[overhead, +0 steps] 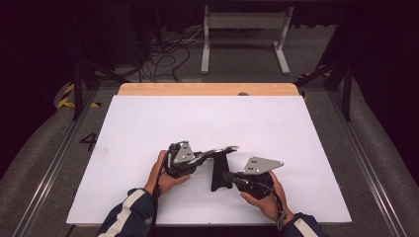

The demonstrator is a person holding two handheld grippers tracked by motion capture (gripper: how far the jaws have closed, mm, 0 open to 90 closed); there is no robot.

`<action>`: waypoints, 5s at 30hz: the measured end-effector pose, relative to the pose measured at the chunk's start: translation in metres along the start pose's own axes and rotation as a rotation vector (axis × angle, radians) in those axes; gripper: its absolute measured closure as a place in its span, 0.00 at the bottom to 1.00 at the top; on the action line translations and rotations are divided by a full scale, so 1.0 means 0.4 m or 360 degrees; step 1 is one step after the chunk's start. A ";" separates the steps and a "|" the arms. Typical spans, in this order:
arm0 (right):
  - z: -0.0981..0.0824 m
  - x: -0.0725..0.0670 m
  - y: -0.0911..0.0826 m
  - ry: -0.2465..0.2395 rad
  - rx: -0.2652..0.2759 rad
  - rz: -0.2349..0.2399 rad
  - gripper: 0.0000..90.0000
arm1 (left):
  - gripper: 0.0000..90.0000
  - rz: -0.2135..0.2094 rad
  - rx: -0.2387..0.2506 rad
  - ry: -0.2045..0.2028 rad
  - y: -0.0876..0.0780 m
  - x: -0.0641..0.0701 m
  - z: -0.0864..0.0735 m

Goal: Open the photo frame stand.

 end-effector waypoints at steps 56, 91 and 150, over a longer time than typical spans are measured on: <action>-0.067 -0.033 0.133 0.0024 -0.0235 -0.0312 1.00 | 0.89 0.0061 -0.0044 0.0058 0.007 0.010 -0.005; -0.066 0.014 0.111 0.0137 -0.0148 -0.0282 1.00 | 0.86 0.0042 0.0119 0.0112 -0.022 0.037 0.040; -0.131 0.132 0.038 0.0243 -0.0240 -0.0326 1.00 | 0.83 -0.0067 0.0068 0.0165 -0.015 0.105 0.036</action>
Point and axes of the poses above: each handheld gripper's, and its own axes: y roughly forward along the jaws, z roughly out of its top, x roughly to its right, the point moved 9 cm from there along y, roughly forward along the jaws
